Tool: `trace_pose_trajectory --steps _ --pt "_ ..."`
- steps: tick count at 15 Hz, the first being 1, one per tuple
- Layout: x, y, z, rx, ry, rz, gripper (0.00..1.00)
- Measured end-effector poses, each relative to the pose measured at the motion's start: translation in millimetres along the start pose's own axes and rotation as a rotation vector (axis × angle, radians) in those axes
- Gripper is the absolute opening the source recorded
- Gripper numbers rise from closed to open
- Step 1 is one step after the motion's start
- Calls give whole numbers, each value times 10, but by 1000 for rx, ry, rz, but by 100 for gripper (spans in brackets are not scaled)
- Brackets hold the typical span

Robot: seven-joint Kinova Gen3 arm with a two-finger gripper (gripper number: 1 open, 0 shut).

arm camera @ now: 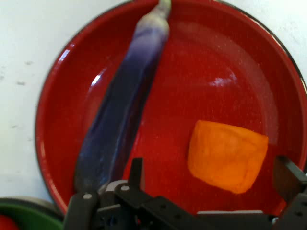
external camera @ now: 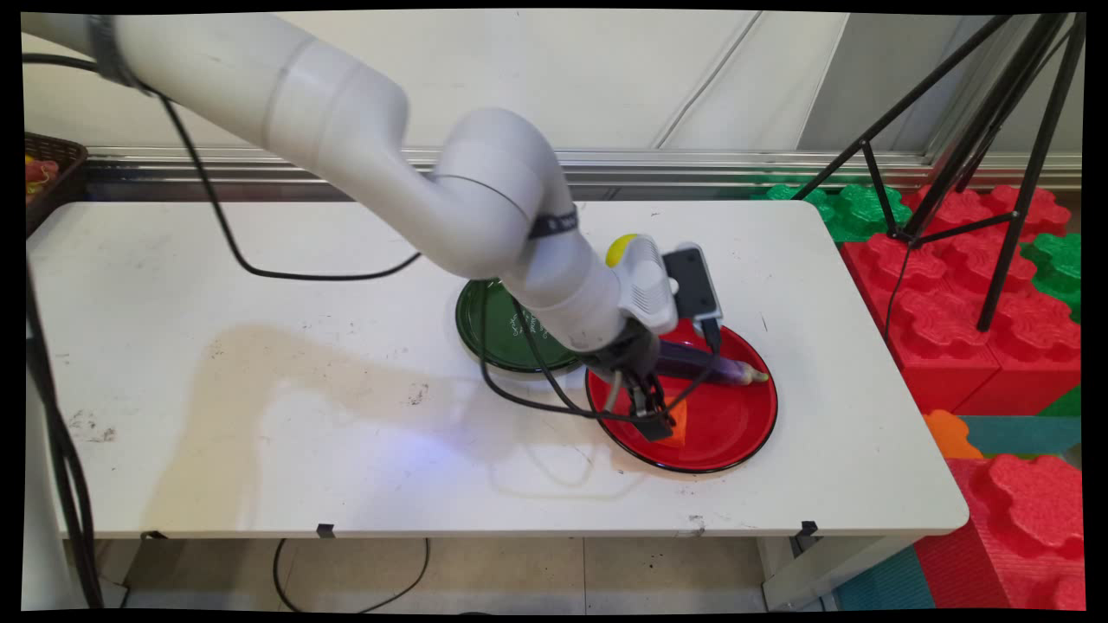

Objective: Pick up the eggplant from the red plate

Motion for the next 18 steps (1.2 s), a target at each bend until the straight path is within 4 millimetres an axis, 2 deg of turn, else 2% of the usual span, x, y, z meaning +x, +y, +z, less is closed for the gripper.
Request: trace_pose_trajectory --steps 6,9,12,16,18 --pt "-90 -52 -377 27 62 -6 100" --pt "-95 -93 -686 56 92 -14 100" --pt "-59 -138 -900 78 99 -19 100" --pt "31 -207 -1041 96 95 -28 100" --pt "89 -245 -1040 101 86 -33 100"
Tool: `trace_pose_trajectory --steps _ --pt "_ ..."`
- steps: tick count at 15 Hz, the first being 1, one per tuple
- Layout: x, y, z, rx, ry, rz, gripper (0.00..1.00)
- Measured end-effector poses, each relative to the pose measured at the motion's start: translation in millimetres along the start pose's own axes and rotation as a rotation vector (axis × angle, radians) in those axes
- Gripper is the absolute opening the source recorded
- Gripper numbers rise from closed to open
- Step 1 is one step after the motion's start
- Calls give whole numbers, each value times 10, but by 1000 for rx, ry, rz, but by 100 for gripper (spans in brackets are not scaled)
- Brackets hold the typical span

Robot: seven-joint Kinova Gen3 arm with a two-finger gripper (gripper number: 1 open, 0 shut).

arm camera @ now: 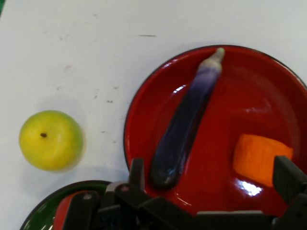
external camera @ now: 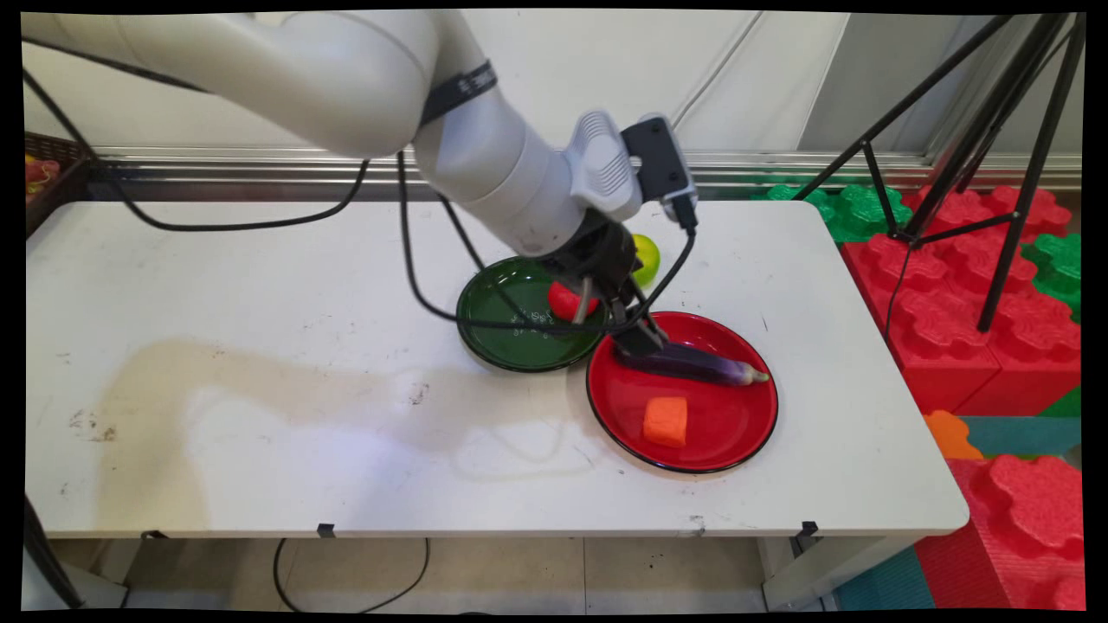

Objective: Pick up the eggplant from the red plate

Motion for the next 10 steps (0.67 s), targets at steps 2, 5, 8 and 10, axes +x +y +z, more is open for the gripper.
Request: trace_pose_trajectory --steps 2,5,8,10 --pt "57 -30 43 5 -12 -3 100" --pt "136 -73 173 7 -39 -4 100" --pt "189 -106 347 1 -68 -6 100" --pt "216 -122 460 -3 -84 -4 100"
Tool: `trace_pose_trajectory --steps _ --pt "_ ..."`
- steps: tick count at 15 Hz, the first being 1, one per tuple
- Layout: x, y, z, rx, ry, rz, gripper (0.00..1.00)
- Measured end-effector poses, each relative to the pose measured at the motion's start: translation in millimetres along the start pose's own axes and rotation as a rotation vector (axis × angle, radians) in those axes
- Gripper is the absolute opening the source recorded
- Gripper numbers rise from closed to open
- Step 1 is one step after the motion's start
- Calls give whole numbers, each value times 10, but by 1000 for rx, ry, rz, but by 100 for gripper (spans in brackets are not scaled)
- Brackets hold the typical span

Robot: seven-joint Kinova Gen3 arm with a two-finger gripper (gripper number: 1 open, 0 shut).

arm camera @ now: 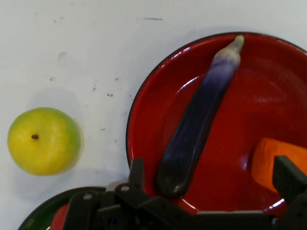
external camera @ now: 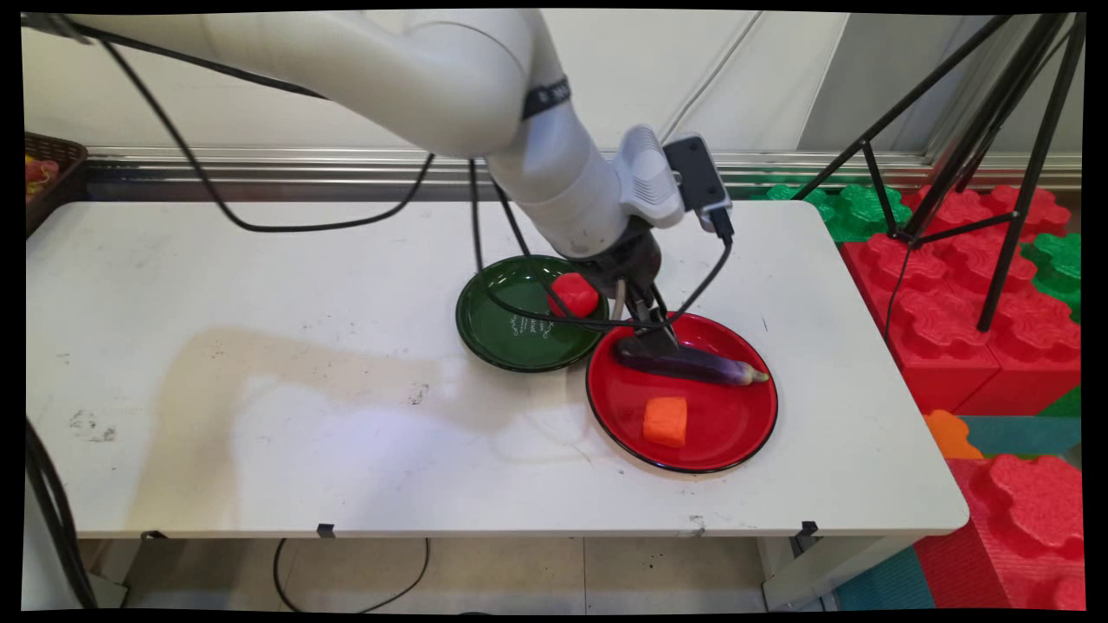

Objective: Pick up the eggplant from the red plate

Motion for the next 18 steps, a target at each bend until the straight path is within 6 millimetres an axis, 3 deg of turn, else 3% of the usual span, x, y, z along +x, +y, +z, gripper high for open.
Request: trace_pose_trajectory --steps 9,18 --pt "119 -119 670 -26 -70 37 100" --pt "88 -221 1153 -76 -107 101 100"
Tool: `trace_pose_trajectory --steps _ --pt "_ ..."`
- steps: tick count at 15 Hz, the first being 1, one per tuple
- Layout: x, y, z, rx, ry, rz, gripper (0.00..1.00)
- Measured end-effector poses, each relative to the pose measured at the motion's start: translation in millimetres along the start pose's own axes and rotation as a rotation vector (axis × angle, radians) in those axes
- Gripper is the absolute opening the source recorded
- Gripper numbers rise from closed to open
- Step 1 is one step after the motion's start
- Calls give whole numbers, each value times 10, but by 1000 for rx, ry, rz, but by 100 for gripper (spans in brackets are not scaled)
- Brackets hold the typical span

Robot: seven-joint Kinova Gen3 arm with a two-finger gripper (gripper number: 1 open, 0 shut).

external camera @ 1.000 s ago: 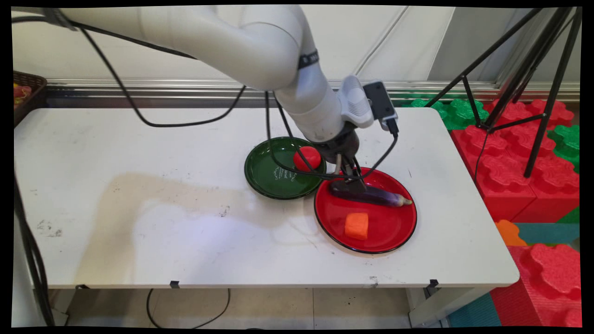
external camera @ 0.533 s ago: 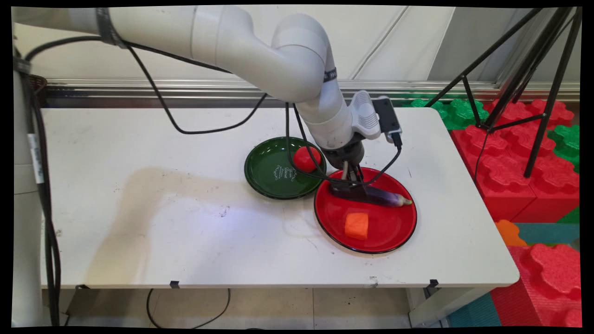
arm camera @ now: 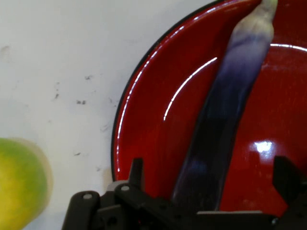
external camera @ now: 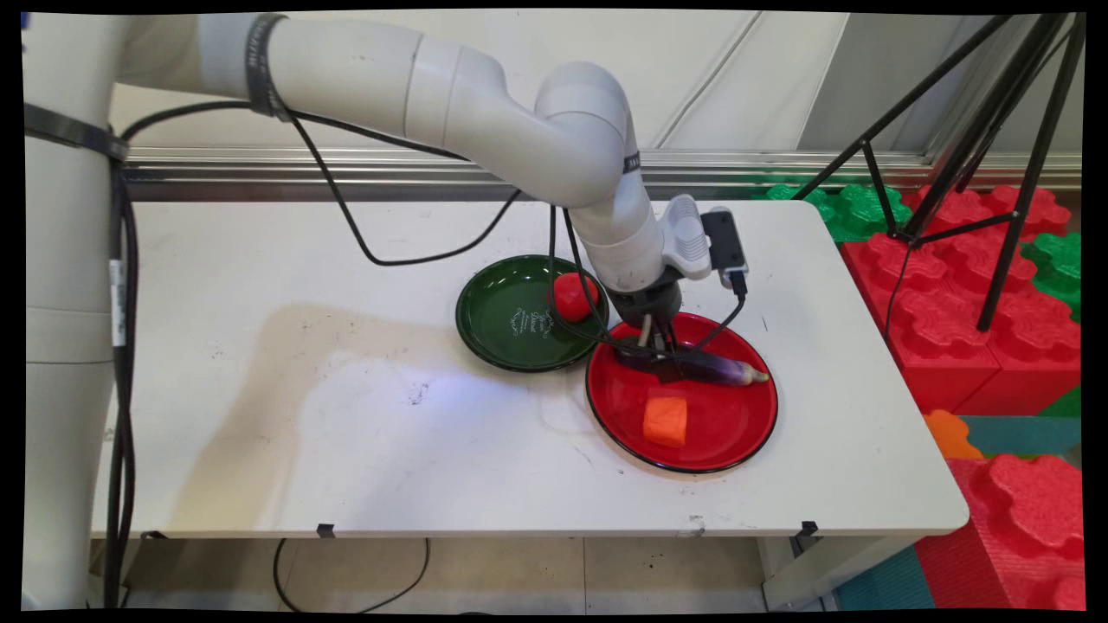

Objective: Pick up the eggplant from the red plate

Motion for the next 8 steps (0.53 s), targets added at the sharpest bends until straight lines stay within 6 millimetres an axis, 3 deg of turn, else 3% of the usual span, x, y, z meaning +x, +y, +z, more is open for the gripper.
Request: trace_pose_trajectory --steps 7,8 --pt "-55 -73 291 -24 1 47 100" --pt "-59 -80 308 -25 2 51 0"
